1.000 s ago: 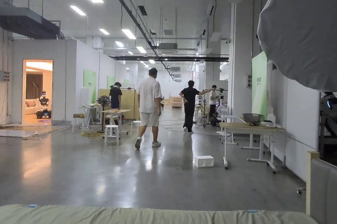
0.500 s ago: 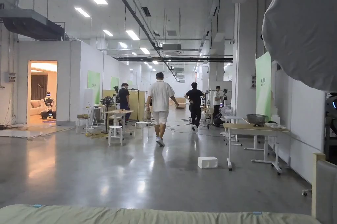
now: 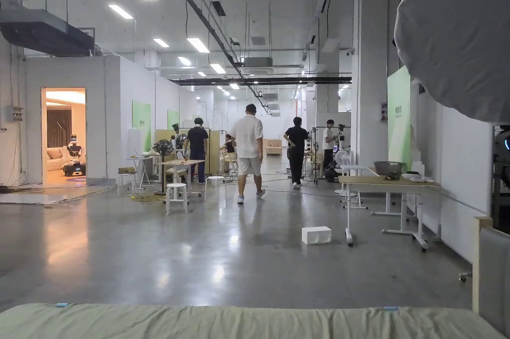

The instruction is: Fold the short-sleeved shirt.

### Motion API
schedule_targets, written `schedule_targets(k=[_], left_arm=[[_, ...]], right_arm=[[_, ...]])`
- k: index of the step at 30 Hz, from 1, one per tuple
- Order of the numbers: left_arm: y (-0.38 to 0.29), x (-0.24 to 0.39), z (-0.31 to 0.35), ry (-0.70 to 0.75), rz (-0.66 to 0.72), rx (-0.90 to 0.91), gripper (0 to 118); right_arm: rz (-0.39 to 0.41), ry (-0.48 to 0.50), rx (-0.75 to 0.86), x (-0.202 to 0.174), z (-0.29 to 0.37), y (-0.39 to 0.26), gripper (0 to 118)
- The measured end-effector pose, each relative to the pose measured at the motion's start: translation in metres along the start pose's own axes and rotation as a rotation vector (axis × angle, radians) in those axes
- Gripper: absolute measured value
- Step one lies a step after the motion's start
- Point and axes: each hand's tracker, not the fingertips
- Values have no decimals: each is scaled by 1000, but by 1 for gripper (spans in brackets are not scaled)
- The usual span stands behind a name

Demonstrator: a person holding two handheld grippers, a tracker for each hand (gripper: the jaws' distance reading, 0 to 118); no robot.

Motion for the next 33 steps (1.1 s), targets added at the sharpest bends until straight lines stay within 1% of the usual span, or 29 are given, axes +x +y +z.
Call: schedule_targets(k=[4, 7, 19, 25, 30, 31, 33], left_arm=[[-1, 1, 1, 8, -21, 0, 115], [0, 0, 0, 9, -12, -2, 115], [-1, -2, -1, 33, 10, -12, 115], [-1, -3, -2, 37, 20, -15, 115], [0, -4, -2, 51, 28, 2, 115], [0, -4, -2, 55, 34, 3, 115], [0, -5, -2, 51, 48, 4, 115]], right_arm=[[-1, -7, 2, 3, 0, 0, 118], [-17, -1, -4, 4, 0, 0, 118], [-16, -10, -3, 2, 1, 1, 118], [-51, 1, -7, 3, -1, 0, 118], [-43, 6, -19, 0, -3, 5, 118], [-57, 5, -28, 0, -4, 7, 118], [-112, 7, -28, -1, -6, 10, 118]])
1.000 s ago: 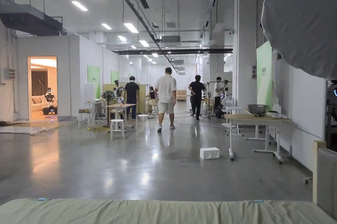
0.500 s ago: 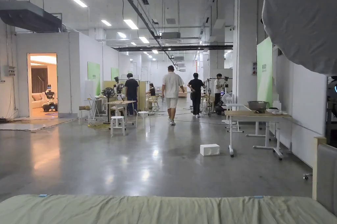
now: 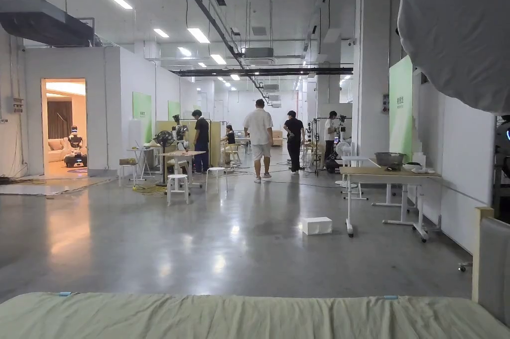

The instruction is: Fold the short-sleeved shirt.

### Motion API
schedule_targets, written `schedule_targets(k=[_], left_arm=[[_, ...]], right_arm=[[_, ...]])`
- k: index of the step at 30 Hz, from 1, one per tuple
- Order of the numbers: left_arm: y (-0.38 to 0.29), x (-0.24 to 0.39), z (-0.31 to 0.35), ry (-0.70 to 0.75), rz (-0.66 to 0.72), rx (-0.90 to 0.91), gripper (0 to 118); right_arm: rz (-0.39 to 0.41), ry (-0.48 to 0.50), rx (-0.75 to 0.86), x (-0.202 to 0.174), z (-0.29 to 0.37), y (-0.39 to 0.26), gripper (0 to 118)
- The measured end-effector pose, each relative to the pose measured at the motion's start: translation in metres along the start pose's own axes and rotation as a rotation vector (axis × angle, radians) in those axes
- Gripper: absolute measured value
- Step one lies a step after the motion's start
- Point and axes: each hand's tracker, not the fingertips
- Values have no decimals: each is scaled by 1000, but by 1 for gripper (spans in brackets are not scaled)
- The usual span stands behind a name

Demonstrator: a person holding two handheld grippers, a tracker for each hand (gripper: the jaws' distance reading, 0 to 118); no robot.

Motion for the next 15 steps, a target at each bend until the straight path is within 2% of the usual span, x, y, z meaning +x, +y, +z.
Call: schedule_targets(k=[2, 5, 8, 15], left_arm=[[0, -2, 0, 0, 11, -4, 115], [0, -3, 0, 4, 14, -7, 115], [-1, -3, 1, 17, 9, 1, 115], [5, -3, 2, 13, 5, 14, 115]], right_arm=[[-80, -9, 12, -2, 0, 3, 118], [-143, 26, -21, -4, -1, 11, 118], [-209, -20, -48, -10, -3, 20, 118], [-200, -24, -59, -12, -5, 26, 118]])
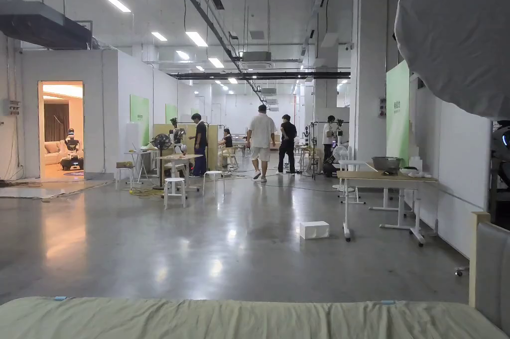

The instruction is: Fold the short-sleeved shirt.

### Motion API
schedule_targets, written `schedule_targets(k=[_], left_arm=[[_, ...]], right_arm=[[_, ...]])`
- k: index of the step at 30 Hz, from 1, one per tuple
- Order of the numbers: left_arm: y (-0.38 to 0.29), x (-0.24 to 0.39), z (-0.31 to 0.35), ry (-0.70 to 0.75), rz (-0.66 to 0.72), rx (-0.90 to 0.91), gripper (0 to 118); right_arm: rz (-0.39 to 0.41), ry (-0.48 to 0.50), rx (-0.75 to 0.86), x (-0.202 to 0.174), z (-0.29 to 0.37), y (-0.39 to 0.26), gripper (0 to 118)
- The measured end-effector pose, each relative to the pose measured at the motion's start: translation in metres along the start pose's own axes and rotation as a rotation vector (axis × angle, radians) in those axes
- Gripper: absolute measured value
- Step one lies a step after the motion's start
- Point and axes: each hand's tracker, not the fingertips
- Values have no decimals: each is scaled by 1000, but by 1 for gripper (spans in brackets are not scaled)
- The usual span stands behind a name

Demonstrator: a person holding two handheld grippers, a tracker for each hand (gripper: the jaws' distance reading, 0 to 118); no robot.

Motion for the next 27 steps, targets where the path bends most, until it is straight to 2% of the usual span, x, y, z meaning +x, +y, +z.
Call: schedule_targets(k=[6, 12, 19, 27], left_arm=[[1, 1, -1, -12, 3, -4, 115], [1, 3, -1, -30, 11, -11, 115], [-5, 3, -3, -54, 2, -33, 115], [-5, 4, -3, -48, -3, -30, 115]], right_arm=[[17, -14, 9, -2, 8, 4, 118], [64, -77, 10, -13, 15, 11, 118], [60, -30, 21, -19, 21, 9, 118], [5, 17, -20, -14, 18, 12, 118]])
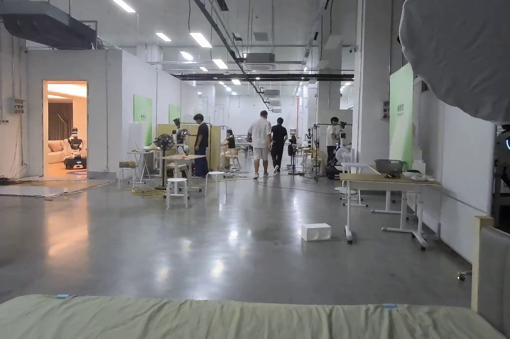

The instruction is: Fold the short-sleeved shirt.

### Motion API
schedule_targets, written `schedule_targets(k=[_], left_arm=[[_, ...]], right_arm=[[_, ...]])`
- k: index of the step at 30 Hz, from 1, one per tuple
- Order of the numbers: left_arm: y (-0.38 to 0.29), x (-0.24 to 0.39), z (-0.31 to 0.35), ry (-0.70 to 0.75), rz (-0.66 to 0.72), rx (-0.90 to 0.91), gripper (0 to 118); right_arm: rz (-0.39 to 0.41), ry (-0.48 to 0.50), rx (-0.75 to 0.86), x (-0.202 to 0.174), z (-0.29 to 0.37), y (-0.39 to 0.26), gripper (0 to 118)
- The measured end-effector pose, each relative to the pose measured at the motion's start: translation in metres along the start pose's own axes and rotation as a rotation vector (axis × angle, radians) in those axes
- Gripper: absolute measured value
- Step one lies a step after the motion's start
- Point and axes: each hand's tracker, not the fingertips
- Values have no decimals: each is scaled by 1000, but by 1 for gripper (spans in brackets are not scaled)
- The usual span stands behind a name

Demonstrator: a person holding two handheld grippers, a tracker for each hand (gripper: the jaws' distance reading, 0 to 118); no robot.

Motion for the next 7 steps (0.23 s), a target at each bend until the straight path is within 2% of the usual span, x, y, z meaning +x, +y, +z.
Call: schedule_targets(k=[7], left_arm=[[0, 3, 1, -19, -5, -10, 115]], right_arm=[[-48, -66, 16, 9, -2, -6, 118]])
